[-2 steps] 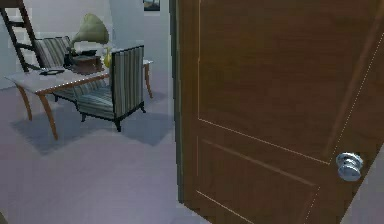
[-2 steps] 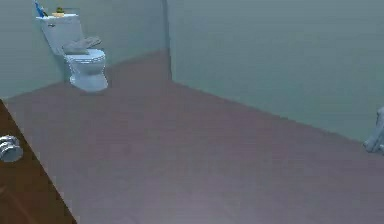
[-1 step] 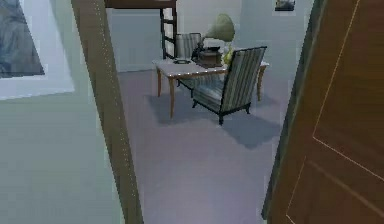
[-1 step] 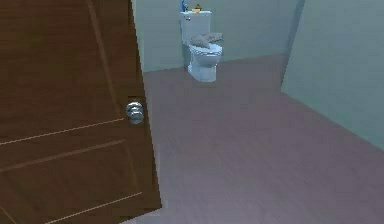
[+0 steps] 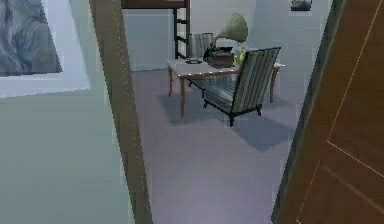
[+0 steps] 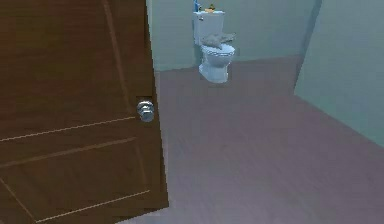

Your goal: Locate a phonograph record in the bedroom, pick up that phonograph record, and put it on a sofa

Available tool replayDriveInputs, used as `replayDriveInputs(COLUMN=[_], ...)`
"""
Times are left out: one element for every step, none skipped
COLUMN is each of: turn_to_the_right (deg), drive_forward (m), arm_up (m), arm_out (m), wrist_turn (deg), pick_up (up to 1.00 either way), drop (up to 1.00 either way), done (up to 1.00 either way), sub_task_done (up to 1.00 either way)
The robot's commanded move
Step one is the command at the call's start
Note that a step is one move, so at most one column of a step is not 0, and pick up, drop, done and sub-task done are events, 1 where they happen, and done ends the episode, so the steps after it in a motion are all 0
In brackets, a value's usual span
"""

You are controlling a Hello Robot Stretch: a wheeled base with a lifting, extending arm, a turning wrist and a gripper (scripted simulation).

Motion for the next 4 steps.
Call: replayDriveInputs(turn_to_the_right=[0.0,-18.0,0.0,0.0], drive_forward=[0.95,0.0,1.0,0.5], arm_up=[0.0,0.0,0.0,0.0], arm_out=[0.0,0.0,0.0,0.0], wrist_turn=[0.0,0.0,0.0,0.0], pick_up=[0.0,0.0,0.0,0.0], drop=[0.0,0.0,0.0,0.0], done=[0.0,0.0,0.0,0.0], sub_task_done=[0.0,0.0,0.0,0.0])
